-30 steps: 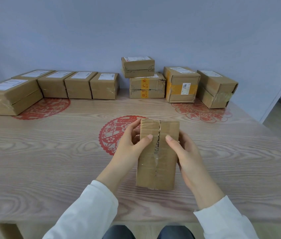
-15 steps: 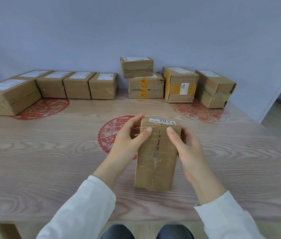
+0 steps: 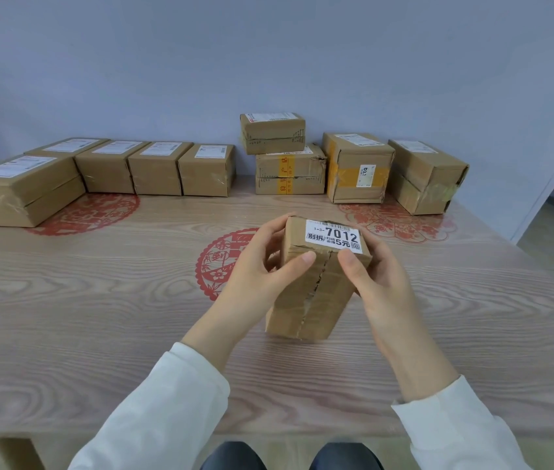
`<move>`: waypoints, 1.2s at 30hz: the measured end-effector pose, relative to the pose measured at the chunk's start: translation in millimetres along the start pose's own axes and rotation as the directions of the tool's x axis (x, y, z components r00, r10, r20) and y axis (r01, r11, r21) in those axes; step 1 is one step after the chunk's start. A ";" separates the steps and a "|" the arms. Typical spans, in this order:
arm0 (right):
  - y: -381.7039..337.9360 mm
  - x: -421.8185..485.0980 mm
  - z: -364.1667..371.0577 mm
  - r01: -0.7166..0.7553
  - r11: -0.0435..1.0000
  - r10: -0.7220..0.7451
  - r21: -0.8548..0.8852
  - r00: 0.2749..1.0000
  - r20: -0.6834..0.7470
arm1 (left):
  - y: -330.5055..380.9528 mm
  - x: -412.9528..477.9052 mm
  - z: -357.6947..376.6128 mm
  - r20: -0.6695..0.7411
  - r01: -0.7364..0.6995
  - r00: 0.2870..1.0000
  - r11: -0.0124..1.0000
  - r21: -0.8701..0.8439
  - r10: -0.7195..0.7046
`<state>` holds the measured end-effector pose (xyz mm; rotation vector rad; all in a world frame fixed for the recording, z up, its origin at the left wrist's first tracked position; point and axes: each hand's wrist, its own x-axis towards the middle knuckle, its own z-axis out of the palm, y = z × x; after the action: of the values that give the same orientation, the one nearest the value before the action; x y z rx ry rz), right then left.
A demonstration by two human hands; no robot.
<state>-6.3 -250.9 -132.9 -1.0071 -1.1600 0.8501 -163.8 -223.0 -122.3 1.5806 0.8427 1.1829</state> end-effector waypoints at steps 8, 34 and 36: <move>4.0 -2.7 -2.3 0.158 0.987 -0.154 -0.040 0.984 0.085 | -9.7 3.2 3.7 0.009 0.089 0.996 0.996 -0.010 -0.089; 24.9 -3.2 9.0 -0.040 0.995 0.056 0.088 0.981 -0.186 | -24.4 0.2 17.2 -0.050 0.185 0.980 0.972 -0.145 -0.194; 26.6 -3.9 8.6 -0.043 0.998 0.049 0.039 0.986 -0.161 | -25.1 0.1 15.4 -0.060 0.167 0.982 0.970 -0.177 -0.181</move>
<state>-16.3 -244.1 -158.4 -1.0572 -0.9843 0.8070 -148.6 -219.6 -147.2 1.3019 0.8853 1.1620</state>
